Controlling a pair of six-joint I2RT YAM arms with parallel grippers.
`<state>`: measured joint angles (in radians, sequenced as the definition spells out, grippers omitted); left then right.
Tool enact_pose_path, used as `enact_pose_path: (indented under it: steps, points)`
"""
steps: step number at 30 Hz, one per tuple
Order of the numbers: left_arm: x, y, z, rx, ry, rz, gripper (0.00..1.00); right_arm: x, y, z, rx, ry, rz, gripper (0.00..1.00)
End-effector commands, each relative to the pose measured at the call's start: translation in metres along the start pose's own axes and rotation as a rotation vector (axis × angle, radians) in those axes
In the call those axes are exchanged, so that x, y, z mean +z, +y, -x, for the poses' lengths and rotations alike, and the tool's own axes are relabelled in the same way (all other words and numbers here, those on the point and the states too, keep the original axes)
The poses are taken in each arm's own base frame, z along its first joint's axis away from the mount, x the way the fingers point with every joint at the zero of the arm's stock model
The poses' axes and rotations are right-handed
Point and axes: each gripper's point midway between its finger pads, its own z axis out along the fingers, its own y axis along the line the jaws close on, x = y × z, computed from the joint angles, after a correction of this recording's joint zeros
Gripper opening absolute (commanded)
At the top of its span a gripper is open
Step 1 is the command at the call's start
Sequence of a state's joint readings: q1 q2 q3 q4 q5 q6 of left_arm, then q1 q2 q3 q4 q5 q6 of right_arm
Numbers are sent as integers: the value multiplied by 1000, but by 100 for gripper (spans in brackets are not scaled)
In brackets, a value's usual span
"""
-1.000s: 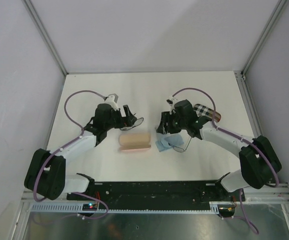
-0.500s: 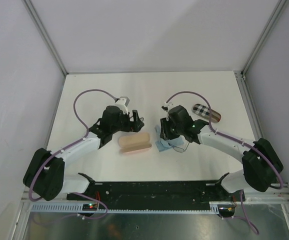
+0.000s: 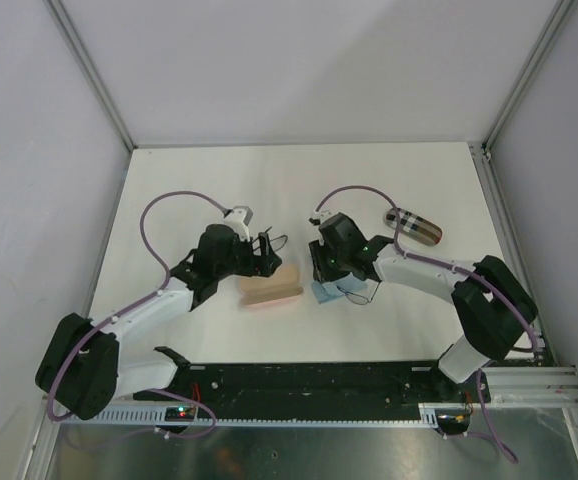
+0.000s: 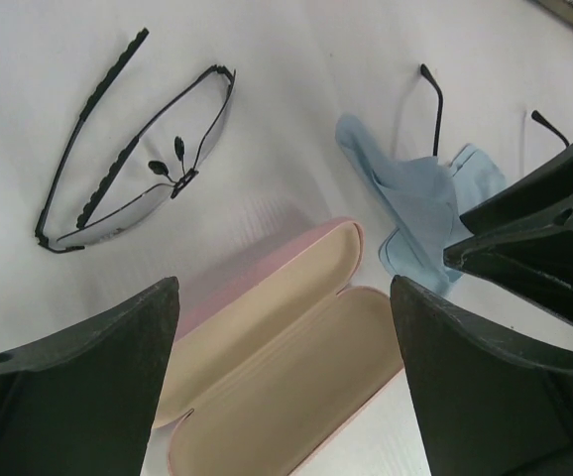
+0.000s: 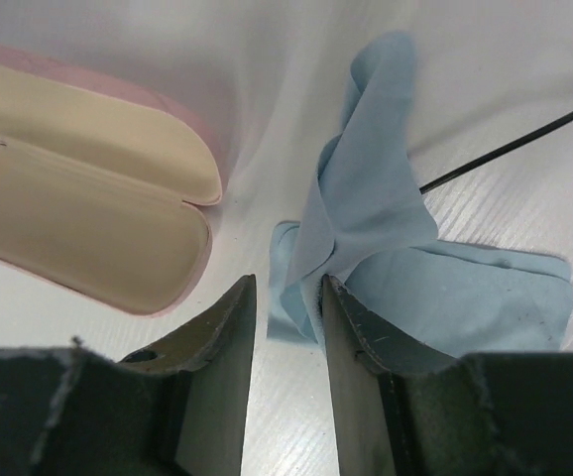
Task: Organize the sunglasses
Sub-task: Pick up the glasses cleaning cloth from the center of the board.
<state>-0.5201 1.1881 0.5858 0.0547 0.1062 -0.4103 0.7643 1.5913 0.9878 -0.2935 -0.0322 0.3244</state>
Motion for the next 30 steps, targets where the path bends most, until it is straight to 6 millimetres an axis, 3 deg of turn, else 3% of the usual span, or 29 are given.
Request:
enact_pose_path:
  steps: [1,10,14,17,23,27,30]
  points:
    - [-4,-2,10,17,-47,4,90,2,4,22,-27,-55,-9,37]
    - [5,11,-3,45,3,51,83,11,-4,26,-41,-59,-74,29]
    - [11,18,-10,61,37,80,80,11,-8,29,-51,-69,-104,12]
    - [15,23,-15,71,67,98,78,6,-8,36,-53,-93,-108,6]
    - [20,20,-24,91,110,81,77,-12,-7,55,-52,-132,-106,5]
    - [26,18,-31,110,148,74,69,-24,-13,67,-41,-153,-108,3]
    - [32,18,-37,118,175,72,56,-33,-22,74,-22,-168,-109,2]
